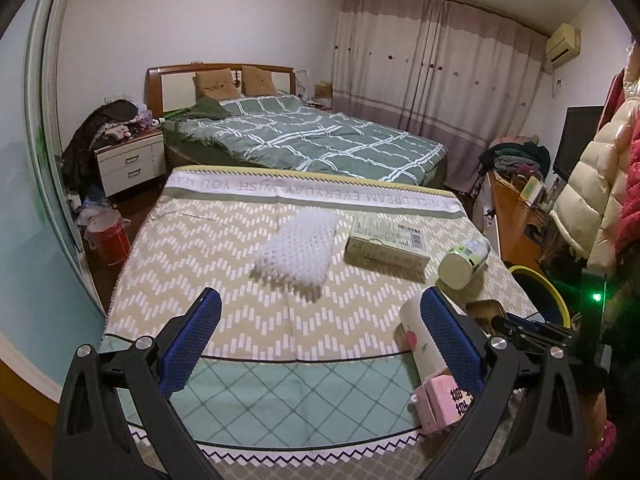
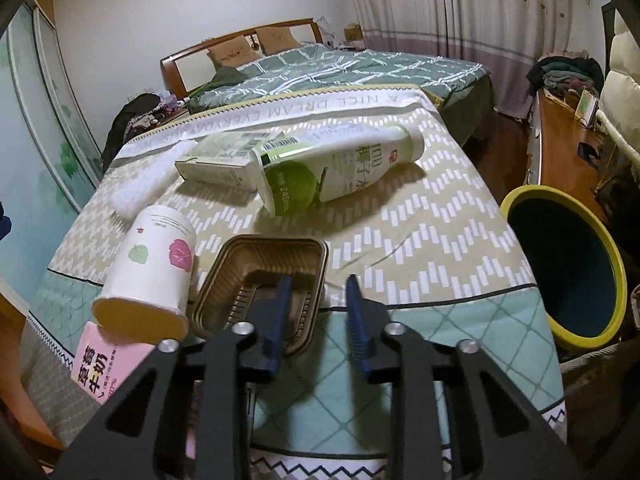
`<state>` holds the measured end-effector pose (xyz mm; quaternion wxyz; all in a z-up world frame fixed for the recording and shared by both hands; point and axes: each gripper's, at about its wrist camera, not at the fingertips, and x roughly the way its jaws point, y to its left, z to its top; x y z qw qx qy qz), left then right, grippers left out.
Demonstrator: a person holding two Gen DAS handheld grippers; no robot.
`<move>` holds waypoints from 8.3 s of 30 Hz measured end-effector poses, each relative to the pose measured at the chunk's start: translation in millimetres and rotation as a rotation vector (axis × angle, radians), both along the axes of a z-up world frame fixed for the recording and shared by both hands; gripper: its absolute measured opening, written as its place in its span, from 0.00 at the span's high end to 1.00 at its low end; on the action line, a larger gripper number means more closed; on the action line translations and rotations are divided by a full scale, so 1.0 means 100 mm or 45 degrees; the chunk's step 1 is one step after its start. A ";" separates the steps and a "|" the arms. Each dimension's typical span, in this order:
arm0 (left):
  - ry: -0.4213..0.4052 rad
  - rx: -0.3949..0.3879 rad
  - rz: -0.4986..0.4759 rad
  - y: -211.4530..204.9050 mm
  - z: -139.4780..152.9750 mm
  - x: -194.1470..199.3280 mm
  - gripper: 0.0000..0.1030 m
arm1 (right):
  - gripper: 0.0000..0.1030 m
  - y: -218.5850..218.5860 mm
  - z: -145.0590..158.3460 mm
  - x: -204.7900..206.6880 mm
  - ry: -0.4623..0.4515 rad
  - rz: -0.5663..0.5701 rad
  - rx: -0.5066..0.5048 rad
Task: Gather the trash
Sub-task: 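Grasp the brown plastic tray with the right gripper and lift it, then carry the brown tray into the bin and open the right gripper, then grasp the pink strawberry milk carton with the left gripper, then carry the pink carton over the bin and open the left gripper, then move both grippers back over the bed toward the remaining items, then grasp the bubble wrap sheet with the right gripper and lift it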
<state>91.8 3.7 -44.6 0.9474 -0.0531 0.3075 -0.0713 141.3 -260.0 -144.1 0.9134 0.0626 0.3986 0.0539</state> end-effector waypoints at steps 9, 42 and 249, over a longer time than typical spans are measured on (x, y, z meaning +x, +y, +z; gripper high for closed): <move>0.024 -0.014 -0.084 -0.18 -0.10 -0.01 0.05 | 0.96 -0.13 0.07 -0.05 -0.034 -0.036 0.038; 0.165 0.085 -0.403 -0.99 -0.52 -0.14 0.05 | 0.96 -2.09 0.22 -0.20 -0.148 -0.716 -0.002; 0.031 0.110 0.114 0.74 -0.18 0.31 0.09 | 0.78 1.72 0.95 0.97 -0.226 0.146 -0.030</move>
